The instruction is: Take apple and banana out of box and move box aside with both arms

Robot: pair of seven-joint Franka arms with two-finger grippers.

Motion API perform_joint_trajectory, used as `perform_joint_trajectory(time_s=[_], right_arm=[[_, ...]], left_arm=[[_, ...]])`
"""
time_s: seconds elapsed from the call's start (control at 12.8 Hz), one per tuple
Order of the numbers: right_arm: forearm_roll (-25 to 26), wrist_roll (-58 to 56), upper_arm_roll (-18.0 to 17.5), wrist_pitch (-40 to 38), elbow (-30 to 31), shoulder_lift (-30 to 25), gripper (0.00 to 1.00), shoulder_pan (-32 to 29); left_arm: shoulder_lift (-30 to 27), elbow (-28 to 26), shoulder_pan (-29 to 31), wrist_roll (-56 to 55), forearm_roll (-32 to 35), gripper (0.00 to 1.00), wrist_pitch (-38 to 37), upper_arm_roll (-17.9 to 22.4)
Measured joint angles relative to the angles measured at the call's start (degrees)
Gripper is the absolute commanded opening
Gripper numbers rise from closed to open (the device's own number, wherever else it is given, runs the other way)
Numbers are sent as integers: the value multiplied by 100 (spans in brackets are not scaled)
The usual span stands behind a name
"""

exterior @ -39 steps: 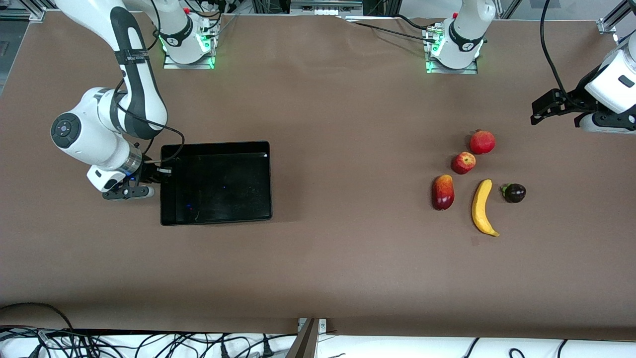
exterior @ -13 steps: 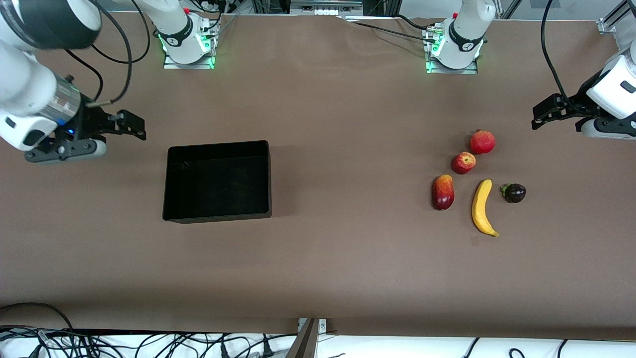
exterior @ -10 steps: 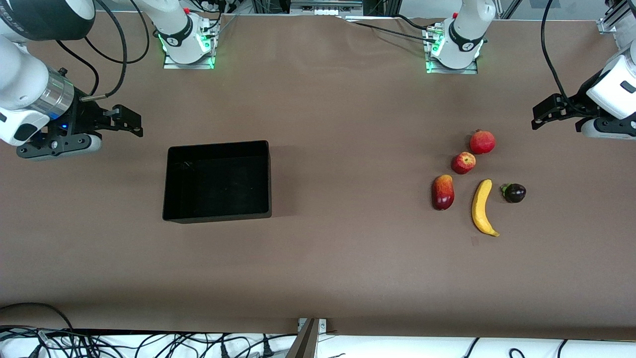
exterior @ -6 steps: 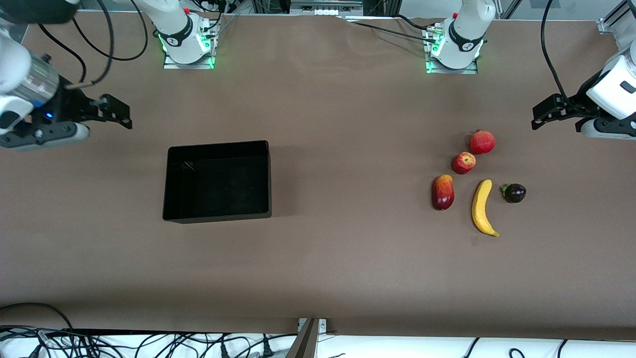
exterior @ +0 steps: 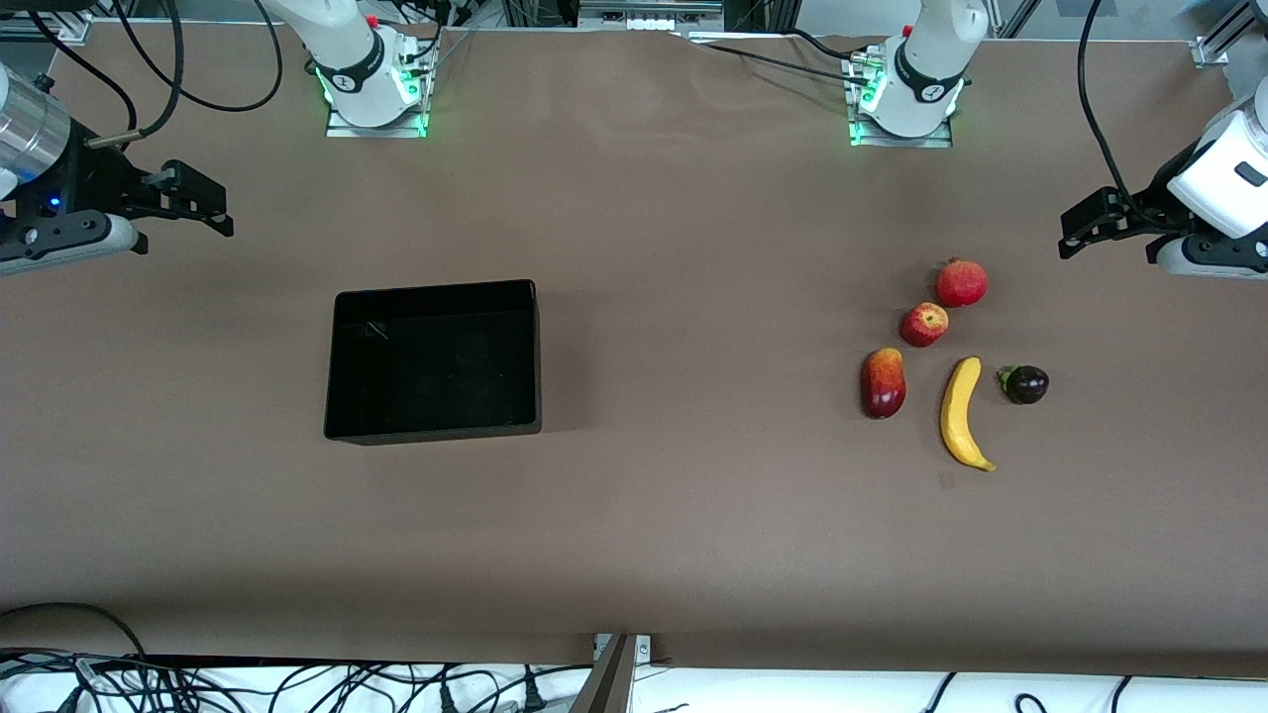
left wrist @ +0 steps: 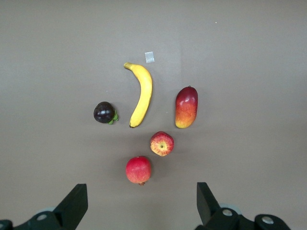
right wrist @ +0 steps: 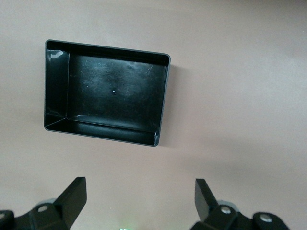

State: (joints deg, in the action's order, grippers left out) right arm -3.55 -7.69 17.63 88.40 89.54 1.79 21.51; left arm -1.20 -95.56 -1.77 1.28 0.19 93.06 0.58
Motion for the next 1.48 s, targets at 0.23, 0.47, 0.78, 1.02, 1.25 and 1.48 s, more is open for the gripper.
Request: perform_joint_trajectory(time_s=[0.23, 0.47, 0.78, 1.02, 1.25, 1.48], right_arm=[[11, -22, -1059, 0, 2, -2, 100, -1159], [32, -25, -1631, 2, 2, -12, 100, -1749], [76, -25, -1674, 15, 0, -8, 100, -1761], [177, -22, -1750, 20, -22, -6, 100, -1738], [208, 24, -1792, 22, -49, -6, 100, -1710], [217, 33, -1786, 65, -50, -6, 100, -1710]], left_arm=[[0, 0, 0, 0, 0, 100, 0, 0], [1, 0, 0, 0, 0, 100, 0, 0], [2, 0, 0, 0, 0, 100, 0, 0], [3, 1, 0, 0, 0, 100, 0, 0], [3, 2, 0, 0, 0, 100, 0, 0], [3, 4, 0, 0, 0, 100, 0, 0]])
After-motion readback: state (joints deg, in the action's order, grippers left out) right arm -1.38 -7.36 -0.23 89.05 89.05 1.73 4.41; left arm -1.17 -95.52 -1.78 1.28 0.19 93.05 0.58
